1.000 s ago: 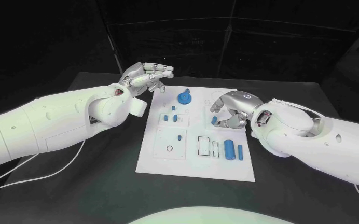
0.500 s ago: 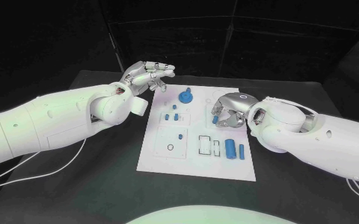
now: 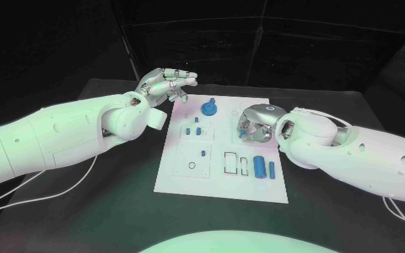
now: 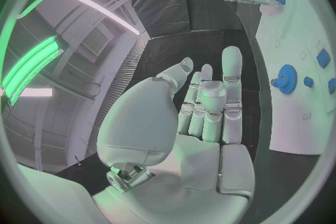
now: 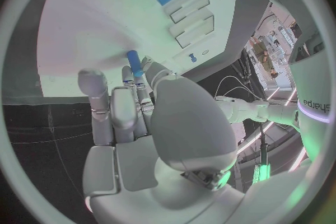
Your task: Assemble the parts on the task board
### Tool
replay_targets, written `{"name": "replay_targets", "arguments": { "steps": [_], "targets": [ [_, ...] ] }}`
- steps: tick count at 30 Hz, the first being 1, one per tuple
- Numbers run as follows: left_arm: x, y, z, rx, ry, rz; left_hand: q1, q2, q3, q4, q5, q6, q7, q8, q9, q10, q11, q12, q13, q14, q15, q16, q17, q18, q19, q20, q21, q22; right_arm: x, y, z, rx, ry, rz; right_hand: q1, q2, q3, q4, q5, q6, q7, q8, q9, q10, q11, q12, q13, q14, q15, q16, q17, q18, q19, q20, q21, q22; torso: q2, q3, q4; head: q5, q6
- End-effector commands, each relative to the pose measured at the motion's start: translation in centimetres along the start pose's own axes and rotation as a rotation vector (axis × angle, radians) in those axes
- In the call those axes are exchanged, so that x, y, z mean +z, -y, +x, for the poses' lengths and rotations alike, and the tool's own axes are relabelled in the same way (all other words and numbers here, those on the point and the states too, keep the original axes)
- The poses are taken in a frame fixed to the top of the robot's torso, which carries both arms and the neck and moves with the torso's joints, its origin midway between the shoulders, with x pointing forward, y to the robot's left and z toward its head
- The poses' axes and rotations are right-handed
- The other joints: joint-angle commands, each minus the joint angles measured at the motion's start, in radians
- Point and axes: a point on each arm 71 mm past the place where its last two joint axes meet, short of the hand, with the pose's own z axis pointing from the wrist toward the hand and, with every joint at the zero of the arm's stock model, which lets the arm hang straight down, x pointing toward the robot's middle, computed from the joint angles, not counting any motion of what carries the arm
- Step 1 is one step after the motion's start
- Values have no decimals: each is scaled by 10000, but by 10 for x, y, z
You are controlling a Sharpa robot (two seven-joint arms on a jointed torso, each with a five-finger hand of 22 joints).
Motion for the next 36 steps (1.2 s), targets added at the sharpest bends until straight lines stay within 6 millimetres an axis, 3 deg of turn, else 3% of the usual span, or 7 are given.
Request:
{"name": "replay_targets", "arguments": {
  "steps": [1,16,24,31,36],
  "targets": [
    [1,1,2,-87,-132,45,49,72,-22,-58,24,-52,14,57,-4,-71,10,35,15,-82,5,54,-8,139,-2,58,-59,-9,1,0,1,-84,-191,-79,71,65,166,-22,-39,220,-18,91,23,289,-60,34,26,206,-84,78,71,39,98,-47,93,98,-4,5,3,17,-16],
    [0,1,2,-123,-245,-36,172,166,67,-120,32,-70,13,98,0,-116,6,96,21,-102,1,60,-37,142,-2,57,-67,-7,1,0,-4,-172,531,22,499,86,1163,-495,-312,733,-74,168,17,915,-160,-270,48,228,-183,155,138,-2,201,-157,269,340,-11,-6,5,27,-14],
    [0,1,2,-130,-267,-52,230,210,122,-154,49,-77,14,119,2,-136,4,125,23,-108,0,67,-42,143,-2,55,-69,-4,-12,-5,-18,703,2259,-558,374,-189,1923,-920,34,841,-19,121,-24,1123,-127,-512,59,226,-163,181,120,-27,222,-164,430,519,-18,-6,1,41,12],
    [-1,1,2,-95,-301,-51,234,209,126,-159,50,-80,16,121,1,-141,6,129,23,-109,0,68,-42,143,-3,55,-69,-3,-28,-12,-24,1505,2712,-905,284,-271,2131,-1040,52,863,-1,98,-33,1177,-116,-585,64,231,-156,210,149,-38,239,-162,504,618,-17,-4,-8,43,16],
    [-1,1,2,-98,-338,-31,207,169,109,-162,55,-97,27,127,-1,-158,17,144,23,-110,5,75,-41,141,-2,56,-70,-1,-32,-32,-26,1966,2670,-1548,227,-326,2180,-1082,69,854,15,80,-38,1184,-105,-620,65,234,-148,222,159,-39,234,-159,521,632,4,12,-4,71,27]
  ]
}}
